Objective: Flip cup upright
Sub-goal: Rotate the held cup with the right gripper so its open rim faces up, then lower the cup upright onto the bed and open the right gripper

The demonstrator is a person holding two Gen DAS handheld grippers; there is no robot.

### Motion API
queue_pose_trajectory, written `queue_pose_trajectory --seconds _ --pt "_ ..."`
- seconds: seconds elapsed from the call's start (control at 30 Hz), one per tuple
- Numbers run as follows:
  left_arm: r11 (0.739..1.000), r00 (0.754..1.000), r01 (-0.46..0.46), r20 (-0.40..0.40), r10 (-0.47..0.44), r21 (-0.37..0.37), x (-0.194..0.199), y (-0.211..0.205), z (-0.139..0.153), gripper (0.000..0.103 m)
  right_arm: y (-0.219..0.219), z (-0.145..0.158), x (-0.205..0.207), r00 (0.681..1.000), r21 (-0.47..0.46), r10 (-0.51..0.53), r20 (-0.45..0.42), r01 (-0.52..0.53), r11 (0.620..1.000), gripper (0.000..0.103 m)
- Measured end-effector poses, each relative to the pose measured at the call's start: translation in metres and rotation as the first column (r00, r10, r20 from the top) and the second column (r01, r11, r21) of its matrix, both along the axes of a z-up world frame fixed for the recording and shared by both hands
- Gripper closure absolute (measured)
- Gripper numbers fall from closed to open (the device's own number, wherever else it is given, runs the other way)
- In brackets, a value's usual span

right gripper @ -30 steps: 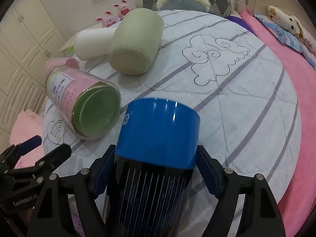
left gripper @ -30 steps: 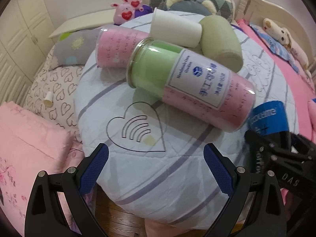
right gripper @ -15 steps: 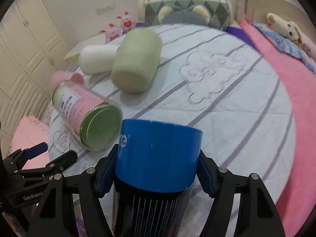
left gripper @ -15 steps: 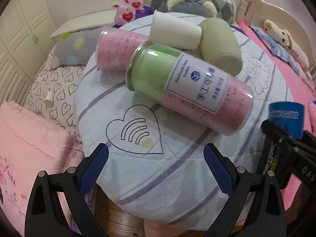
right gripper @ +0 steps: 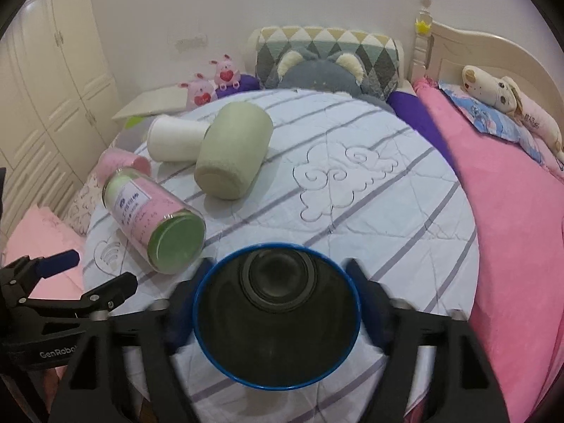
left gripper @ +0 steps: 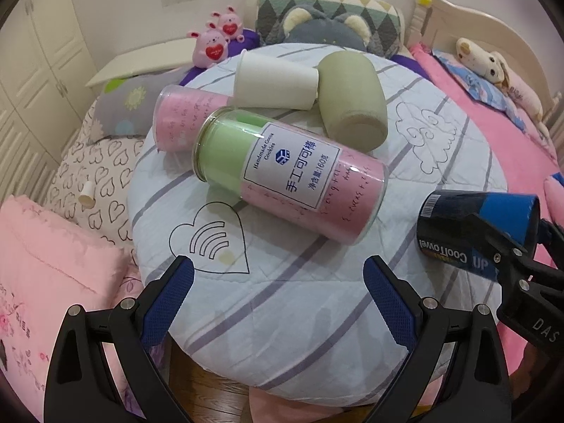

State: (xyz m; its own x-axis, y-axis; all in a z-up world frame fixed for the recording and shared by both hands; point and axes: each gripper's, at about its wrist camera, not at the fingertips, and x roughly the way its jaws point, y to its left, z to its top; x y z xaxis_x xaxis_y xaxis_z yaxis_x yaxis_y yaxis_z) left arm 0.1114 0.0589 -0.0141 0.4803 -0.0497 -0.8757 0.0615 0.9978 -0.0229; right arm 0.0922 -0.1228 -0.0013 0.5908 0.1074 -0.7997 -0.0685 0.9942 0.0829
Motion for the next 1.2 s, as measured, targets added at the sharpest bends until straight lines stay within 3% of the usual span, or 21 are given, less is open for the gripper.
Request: queue_pose_trajectory --seconds 0.23,0.37,0.5,0.6,0.77,0.8,0.87,1.0,1.2 --pt "0.999 0.999 -0.035 -0.010 0.035 -0.010 0.000 0.002 -0.001 0.005 -0.004 0.001 -0.007 1.000 -0.002 0.023 0.016 -0.023 1.000 0.018" --pt "0.999 0.999 -0.036 -0.015 0.036 0.002 -0.002 0.002 -0.004 0.005 -0.011 -0.015 -0.005 0.997 0.022 0.035 -0.071 -0.033 0.999 0.018" --pt "1.000 0.999 -0.026 -0.032 0.026 0.012 -0.004 0.005 -0.010 0.005 -0.033 -0.013 -0.046 0.998 0.012 0.010 -0.056 -0.010 1.000 0.018" --pt "1.000 0.999 -0.031 -0.036 0.031 0.000 -0.003 0.006 -0.012 0.005 -0.042 -0.020 -0.068 0.994 0.056 0.017 -0.108 -0.011 0.998 0.018" --pt "1.000 0.999 -0.026 -0.039 0.026 -0.009 -0.004 0.004 -0.014 0.005 -0.028 -0.039 -0.069 0.984 0.047 0.047 -0.169 -0.040 0.998 0.018" --pt "1.000 0.999 -0.022 -0.040 0.022 -0.008 -0.005 0.003 -0.015 0.005 -0.025 -0.044 -0.067 0.982 0.058 0.053 -0.180 -0.043 0.997 0.019" --pt "1.000 0.999 -0.015 -0.043 0.015 -0.003 -0.007 0.001 -0.016 0.005 -0.024 -0.047 -0.067 0.978 0.079 0.065 -0.199 -0.050 0.996 0.030" --pt "1.000 0.999 0.003 -0.045 -0.002 0.007 -0.011 -0.002 -0.017 0.005 -0.030 -0.029 -0.066 0.983 0.073 0.049 -0.174 -0.037 0.997 0.030" --pt "1.000 0.999 0.019 -0.037 -0.019 0.011 -0.012 -0.001 -0.016 0.005 -0.030 0.010 -0.040 0.993 -0.038 0.022 -0.114 -0.026 0.999 0.031"
